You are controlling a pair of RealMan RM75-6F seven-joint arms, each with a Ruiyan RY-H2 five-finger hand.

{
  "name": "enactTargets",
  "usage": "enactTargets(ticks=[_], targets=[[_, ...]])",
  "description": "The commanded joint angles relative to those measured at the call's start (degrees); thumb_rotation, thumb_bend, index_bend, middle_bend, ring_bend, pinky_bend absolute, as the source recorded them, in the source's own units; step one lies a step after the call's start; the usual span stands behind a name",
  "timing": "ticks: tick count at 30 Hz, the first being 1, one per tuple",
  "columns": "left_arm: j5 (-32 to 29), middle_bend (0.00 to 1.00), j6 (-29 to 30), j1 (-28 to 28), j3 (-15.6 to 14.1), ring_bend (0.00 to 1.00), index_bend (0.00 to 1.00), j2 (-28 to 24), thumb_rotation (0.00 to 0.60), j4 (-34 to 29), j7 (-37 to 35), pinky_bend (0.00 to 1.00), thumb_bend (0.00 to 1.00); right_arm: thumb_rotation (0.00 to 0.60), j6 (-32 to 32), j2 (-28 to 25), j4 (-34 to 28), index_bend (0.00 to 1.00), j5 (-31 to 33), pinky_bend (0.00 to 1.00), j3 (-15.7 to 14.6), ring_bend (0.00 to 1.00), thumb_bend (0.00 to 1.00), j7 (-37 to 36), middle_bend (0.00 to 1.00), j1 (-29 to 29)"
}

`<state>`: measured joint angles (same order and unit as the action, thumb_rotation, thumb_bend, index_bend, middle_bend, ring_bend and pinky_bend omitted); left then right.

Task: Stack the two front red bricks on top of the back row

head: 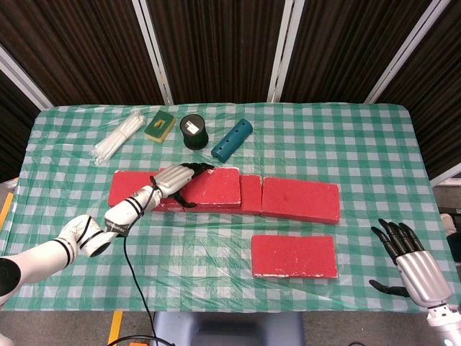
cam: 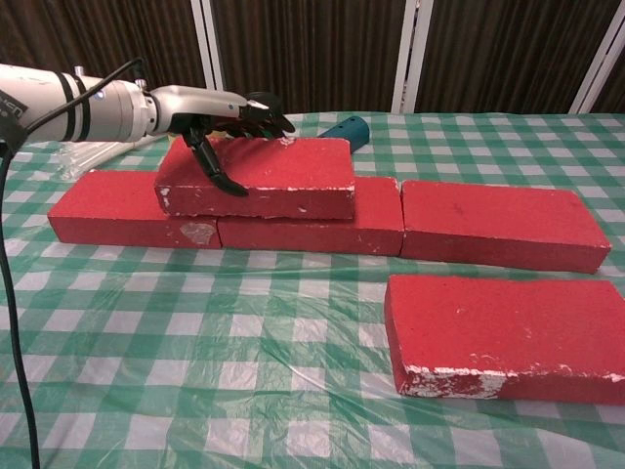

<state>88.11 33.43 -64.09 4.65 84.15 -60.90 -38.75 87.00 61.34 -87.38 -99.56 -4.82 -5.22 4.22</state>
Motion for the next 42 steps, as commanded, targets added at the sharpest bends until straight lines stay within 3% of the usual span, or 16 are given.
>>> enactTargets(ticks=[1,6,11,18,21,42], targets=[[0.29,0.42,0.00,-0.14,-0.57,0.33,0.00,-0.34,0.600,-0.06,-0.76,0.46,0.30,0.574,-0.36,0.05,0.02,0.00,0.19,0.00,-0.01,0.00,0.08,0.18,0.00,0.08],[0.51,0.35,0.07,-0.40,-1.26,0.20,0.00,-0.07,0.600,0.67,-1.59,0.30,0.30,0.574,-0.70,0.05,-0.20,0.00,0.29,0.00,0.00,0.00,0.08,0.47,0.00,0.15],[0.86,0.32,0.42,-0.64,-1.80,0.16,0.00,-0.02,0.600,1.02,-2.80,0.21,0.30,0.574,-0.88,-0.10,-0.45,0.00,1.01,0.00,0.17,0.00,0.08,0.74,0.00,-0.02],[0.78,0.07,0.08,-0.98,-2.52,0.01,0.00,0.07,0.600,1.50,-2.46,0.13,0.31,0.573,-2.15,-0.74,-1.34,0.00,1.09,0.00,-0.25,0.00,0.08,0.86,0.00,0.26],[0.53,0.01,0.35,-0.90,-2.55,0.00,0.00,0.15,0.600,1.65,-2.64,0.08,0.31,0.574,-2.41,-0.85,-1.59,0.00,1.21,0.00,-0.33,0.00,0.08,1.22,0.00,0.23],[-0.46,0.00,-0.90,-1.49,-3.13,0.00,0.00,-1.15,0.600,-0.66,-1.84,0.05,0.30,0.573,-2.63,-0.93,-1.99,0.00,1.58,0.00,-0.03,0.00,0.08,1.36,0.00,0.22]])
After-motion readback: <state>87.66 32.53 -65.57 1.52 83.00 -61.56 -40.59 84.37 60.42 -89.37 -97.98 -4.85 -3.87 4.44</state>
